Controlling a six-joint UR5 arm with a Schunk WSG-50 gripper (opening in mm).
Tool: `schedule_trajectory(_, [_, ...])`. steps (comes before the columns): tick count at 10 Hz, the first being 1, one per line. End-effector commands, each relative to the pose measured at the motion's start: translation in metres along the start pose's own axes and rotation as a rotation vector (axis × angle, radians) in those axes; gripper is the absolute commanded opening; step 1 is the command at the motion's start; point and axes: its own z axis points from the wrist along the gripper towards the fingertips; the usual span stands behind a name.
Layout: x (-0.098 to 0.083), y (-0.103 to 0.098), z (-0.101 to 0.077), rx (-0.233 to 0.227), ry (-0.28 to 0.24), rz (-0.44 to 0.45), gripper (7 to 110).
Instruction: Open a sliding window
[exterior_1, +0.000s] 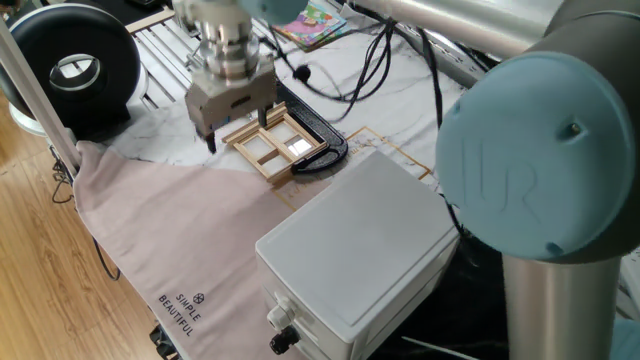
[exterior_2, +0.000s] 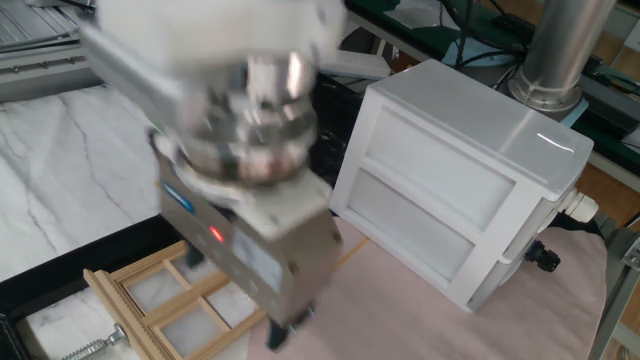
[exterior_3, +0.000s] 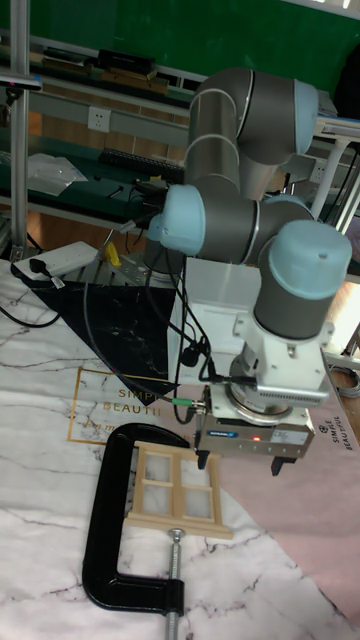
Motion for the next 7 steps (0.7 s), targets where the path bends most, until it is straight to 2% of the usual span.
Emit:
schedule_trajectory(1, [-0.007,-0.029,-0.035,-0.001,-0.042,-0.052,22])
schedule_trajectory(3, [-0.011,-0.026,-0.038,-0.017,-0.090,-0.039,22])
schedule_trajectory(4, [-0.018,-0.026,-0.039,-0.027,-0.129,-0.037,22])
schedule_trajectory(7, [-0.022,-0.011,-0.041,-0.101,-0.153,-0.033,22])
